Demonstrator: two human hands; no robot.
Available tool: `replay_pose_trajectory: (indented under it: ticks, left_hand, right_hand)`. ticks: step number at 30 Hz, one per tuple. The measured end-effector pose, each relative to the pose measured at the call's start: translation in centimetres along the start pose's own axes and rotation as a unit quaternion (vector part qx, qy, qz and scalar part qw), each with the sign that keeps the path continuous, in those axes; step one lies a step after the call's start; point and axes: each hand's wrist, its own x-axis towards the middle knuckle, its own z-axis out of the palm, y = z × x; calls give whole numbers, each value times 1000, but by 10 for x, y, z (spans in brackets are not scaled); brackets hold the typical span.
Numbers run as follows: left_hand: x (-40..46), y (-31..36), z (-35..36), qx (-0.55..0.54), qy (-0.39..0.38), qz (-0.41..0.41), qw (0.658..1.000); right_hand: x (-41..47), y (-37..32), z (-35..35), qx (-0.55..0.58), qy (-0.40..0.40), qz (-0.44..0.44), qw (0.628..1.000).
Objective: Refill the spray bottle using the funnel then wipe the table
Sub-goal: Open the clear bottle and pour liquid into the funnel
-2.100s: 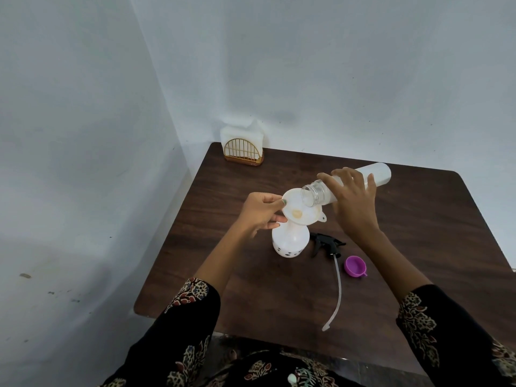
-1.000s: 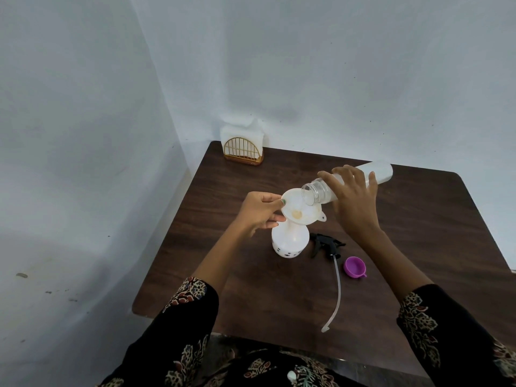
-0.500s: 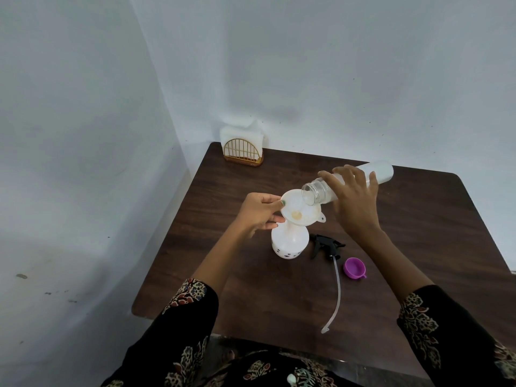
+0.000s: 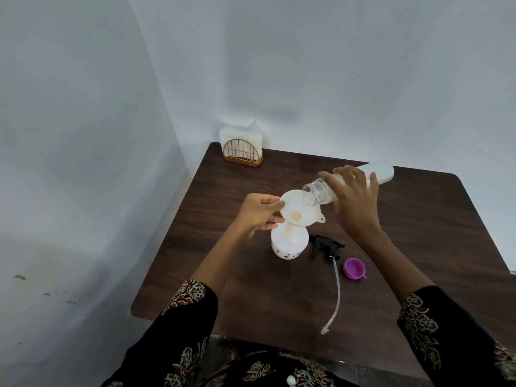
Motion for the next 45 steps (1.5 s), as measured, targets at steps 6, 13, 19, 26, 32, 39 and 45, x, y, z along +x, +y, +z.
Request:
replay_pose_trajectory:
  ticks: [6,13,19,26,32,39,45]
  left_hand:
    - [1,0,0,0,0,0,1000]
    - [2,1,1,-4,3,0,1000]
    - [3,0,1,-2,4,2,1000]
    - [4,0,1,1,5,0,1000]
    - [3,1,1,-5,3,1,1000]
    - [4,0,0,2,2,3,1000]
    - [5,-2,0,-3,1,5,1000]
  right_hand:
    - [1,0,0,2,-2,0,1000]
    - [3,1,0,0,1,-2,1000]
    - [3,1,0,-3,4,-3,1000]
    - [4,0,0,2,2,1,1000]
    - [5,1,0,-1,2,2,1000]
    - [5,0,0,0,6,0,1000]
    - [5,0,1,0,12,-2,1000]
